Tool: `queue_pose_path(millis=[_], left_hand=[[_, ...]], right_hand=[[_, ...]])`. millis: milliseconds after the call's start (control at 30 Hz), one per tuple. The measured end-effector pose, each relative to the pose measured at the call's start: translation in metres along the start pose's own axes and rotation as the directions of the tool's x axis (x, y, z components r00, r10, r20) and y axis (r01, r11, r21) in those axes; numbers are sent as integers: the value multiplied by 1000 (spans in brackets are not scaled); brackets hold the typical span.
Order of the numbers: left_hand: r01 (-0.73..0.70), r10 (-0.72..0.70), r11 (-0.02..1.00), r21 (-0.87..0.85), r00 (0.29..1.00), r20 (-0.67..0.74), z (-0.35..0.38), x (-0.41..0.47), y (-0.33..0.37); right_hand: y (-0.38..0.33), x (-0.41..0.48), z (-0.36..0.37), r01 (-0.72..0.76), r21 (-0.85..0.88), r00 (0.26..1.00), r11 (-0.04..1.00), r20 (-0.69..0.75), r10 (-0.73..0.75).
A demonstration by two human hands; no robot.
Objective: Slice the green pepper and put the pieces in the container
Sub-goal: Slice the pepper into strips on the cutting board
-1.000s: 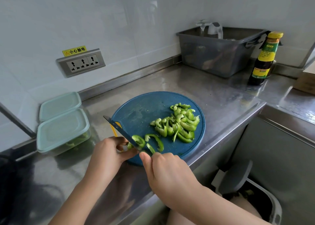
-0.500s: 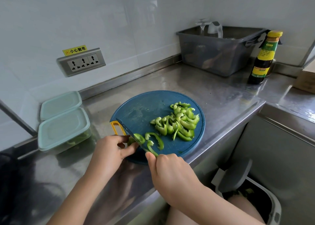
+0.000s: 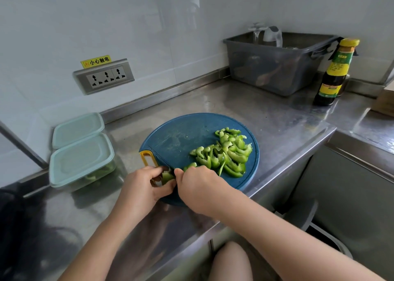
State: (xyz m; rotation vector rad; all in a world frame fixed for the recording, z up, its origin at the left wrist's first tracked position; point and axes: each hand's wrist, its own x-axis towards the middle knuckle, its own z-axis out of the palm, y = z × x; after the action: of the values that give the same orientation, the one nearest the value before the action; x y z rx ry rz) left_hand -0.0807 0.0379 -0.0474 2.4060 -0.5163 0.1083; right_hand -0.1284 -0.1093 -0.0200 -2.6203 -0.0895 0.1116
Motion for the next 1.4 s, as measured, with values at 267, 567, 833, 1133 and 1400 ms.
queue_pose_path(millis=[267, 567, 833, 1133, 1400], left_hand=[[50, -49, 990, -132, 999, 9, -1, -5, -3], [65, -69, 988, -137, 997, -25, 7, -6, 5], [209, -226, 902, -377, 974, 0, 4, 0, -1], [244, -285, 886, -394, 957, -48, 7, 1, 2], [288, -342, 889, -355, 934, -100, 10, 0, 5]], right_hand=[[15, 20, -23, -207, 139, 975, 968, 108, 193], [33, 6, -51, -315, 597, 948, 737, 170, 268], [20, -35, -11, -129, 505, 990, 854, 16, 141], [21, -49, 20, -11, 166, 994, 986, -102, 28], [17, -58, 27, -5, 99, 995, 995, -95, 14]])
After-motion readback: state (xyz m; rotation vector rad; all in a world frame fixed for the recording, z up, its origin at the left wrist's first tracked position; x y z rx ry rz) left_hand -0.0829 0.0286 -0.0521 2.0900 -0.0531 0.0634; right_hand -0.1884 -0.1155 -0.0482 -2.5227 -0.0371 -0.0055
